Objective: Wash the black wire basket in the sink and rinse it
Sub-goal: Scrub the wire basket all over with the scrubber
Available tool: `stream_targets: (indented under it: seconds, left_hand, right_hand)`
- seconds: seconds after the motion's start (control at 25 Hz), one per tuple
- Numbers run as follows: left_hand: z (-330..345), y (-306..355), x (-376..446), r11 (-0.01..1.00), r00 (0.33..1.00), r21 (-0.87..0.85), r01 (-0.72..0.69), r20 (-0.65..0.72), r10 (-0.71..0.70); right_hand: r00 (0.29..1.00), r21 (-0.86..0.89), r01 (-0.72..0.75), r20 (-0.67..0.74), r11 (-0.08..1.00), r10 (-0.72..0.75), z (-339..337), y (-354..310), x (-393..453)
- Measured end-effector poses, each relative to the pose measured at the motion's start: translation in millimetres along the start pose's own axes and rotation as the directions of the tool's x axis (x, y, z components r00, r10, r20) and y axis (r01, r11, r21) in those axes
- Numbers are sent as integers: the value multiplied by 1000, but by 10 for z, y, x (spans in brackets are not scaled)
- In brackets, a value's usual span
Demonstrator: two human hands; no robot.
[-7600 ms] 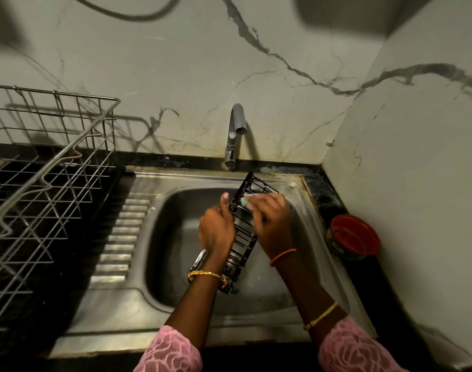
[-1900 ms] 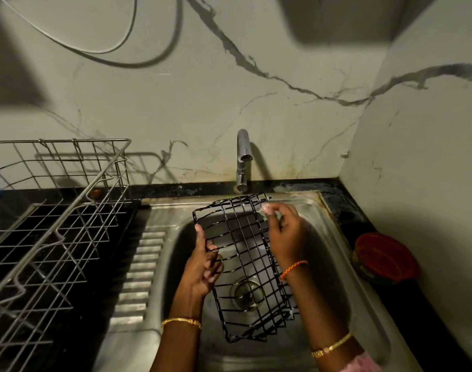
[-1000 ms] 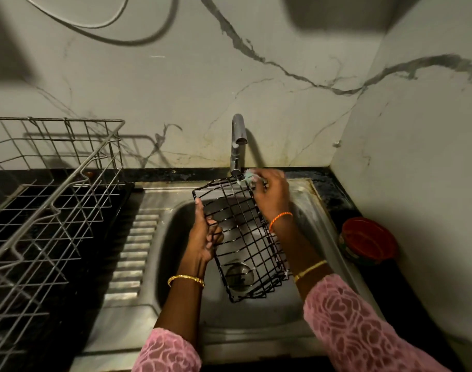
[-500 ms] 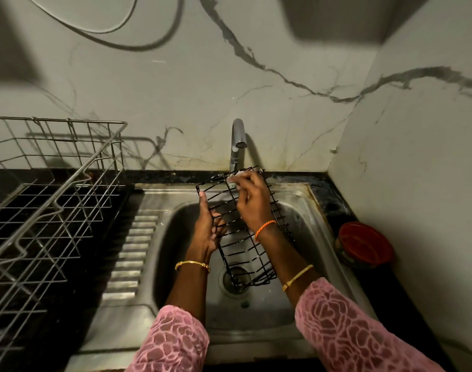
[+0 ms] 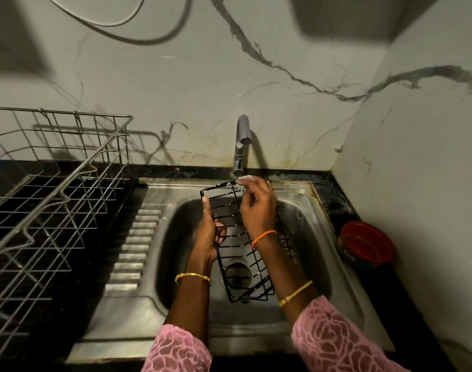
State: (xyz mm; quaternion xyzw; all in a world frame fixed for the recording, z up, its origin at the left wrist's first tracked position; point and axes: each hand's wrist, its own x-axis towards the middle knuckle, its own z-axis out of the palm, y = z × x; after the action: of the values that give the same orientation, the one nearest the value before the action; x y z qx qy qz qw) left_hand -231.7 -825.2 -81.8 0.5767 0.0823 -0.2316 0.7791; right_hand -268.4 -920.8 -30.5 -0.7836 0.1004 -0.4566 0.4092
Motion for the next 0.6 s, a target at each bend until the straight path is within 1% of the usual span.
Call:
stream_targets:
  seconds: [0.08, 0.16, 0.28, 0.32, 0.36, 0.44, 0.48, 0.6]
  left_hand:
    - [-33, -18, 25, 999, 1000, -42, -1, -9, 1]
    - [-73, -55, 41, 994, 999, -105, -5, -37, 2]
    - [-120, -64, -15, 991, 999, -133, -7, -41, 1]
    - [-134, -52, -44, 988, 999, -155, 2, -39, -8]
    - [-161, -51, -52, 984, 999, -179, 13, -39, -20]
    - [-200, -44, -76, 976, 998, -215, 42, -37, -51]
    - [-207, -47, -80, 974, 997, -220, 55, -38, -64]
    - [-189, -50, -94, 974, 997, -217, 71, -13, -75]
  right_hand:
    - [992, -1, 119, 50, 993, -119, 31, -44, -199]
    - [970, -14, 209, 131, 978, -205, 42, -66, -340]
    - [942, -33, 263, 222, 964, -250, -22, -40, -403]
    - [945, -38, 250, 228, 968, -235, -67, 17, -380]
    - [959, -44, 191, 219, 981, -177, -119, 85, -337]
    - [984, -49, -32, 175, 998, 40, -230, 236, -193]
    - [980, -59, -116, 153, 992, 124, -270, 283, -116]
    - [948, -142, -288, 95, 947, 302, -242, 338, 14]
